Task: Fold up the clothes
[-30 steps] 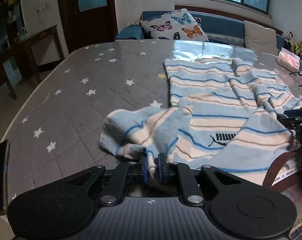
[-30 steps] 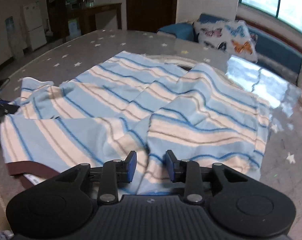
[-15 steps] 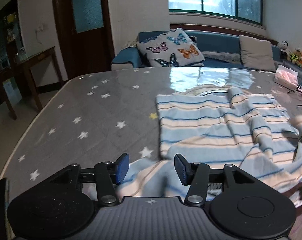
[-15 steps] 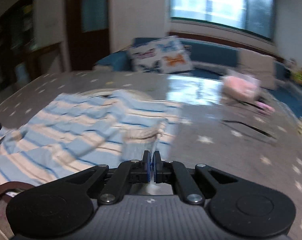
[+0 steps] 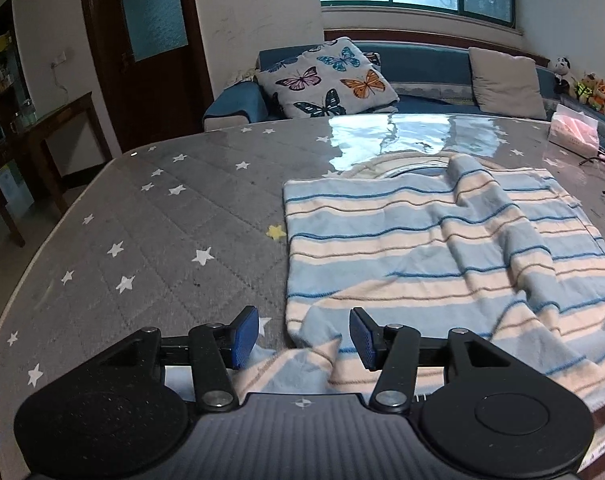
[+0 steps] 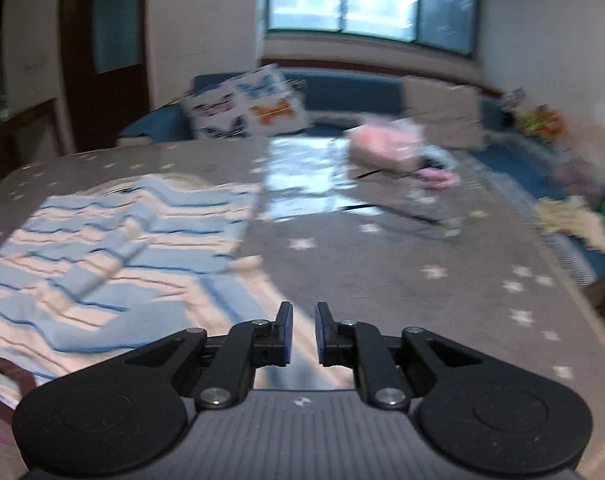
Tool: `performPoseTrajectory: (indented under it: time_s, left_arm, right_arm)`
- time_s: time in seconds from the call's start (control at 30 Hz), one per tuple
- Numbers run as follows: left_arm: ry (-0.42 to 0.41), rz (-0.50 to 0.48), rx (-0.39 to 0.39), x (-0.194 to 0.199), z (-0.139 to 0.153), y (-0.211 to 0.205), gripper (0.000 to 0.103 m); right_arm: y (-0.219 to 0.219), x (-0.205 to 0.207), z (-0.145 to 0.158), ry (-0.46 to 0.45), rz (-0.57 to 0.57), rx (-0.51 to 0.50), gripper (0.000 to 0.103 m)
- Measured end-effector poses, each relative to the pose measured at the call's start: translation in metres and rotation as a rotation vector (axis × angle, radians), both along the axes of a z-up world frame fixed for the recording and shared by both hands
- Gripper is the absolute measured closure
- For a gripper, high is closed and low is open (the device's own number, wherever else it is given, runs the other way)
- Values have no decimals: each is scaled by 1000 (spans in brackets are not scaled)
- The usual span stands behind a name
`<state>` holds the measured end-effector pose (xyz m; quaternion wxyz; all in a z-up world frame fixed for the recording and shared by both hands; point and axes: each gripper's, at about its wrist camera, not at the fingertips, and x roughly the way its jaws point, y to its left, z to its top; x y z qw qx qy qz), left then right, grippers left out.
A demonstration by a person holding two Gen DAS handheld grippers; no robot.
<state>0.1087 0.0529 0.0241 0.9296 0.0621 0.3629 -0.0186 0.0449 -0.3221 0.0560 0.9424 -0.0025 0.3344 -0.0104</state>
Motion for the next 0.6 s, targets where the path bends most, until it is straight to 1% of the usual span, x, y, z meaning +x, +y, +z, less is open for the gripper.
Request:
performPoseTrajectory:
  time_s: [0.07, 0.1, 0.13, 0.17, 0.2, 0.27, 0.33, 0.47, 0.53, 0.6]
  left_arm:
    - [6, 5, 0, 4, 0, 0, 49]
    - [9, 6, 2, 6, 0, 0, 49]
    - [9, 7, 6, 8, 0, 1, 49]
    - [10, 9, 11, 10, 0, 1, 49]
    - [12, 11, 14, 12, 0, 1, 49]
    - [15, 15, 16, 18, 0, 2, 49]
    - [19, 21, 17, 24, 0, 2, 49]
    - [28, 32, 16, 45, -1, 2, 49]
    - [28, 33, 22, 57, -1, 0, 49]
    - [26, 31, 34, 69, -2, -2, 49]
  right_arm:
    - [8, 16, -8, 27, 55, 32, 89]
    - [11, 24, -12, 39, 81, 47, 82]
    - [14, 31, -16, 51, 91, 59, 78]
    - [17, 40, -21, 68, 91, 69, 76]
    - [17, 45, -25, 82, 86, 70, 76]
    - [17, 48, -33, 98, 74, 39, 76]
    - [10, 44, -38, 122, 58, 20, 76]
    - [-2, 29, -35, 159, 38, -30, 76]
    - [-7, 28, -31, 181, 35, -14, 76]
    - [-10, 32, -23, 179, 54, 10, 76]
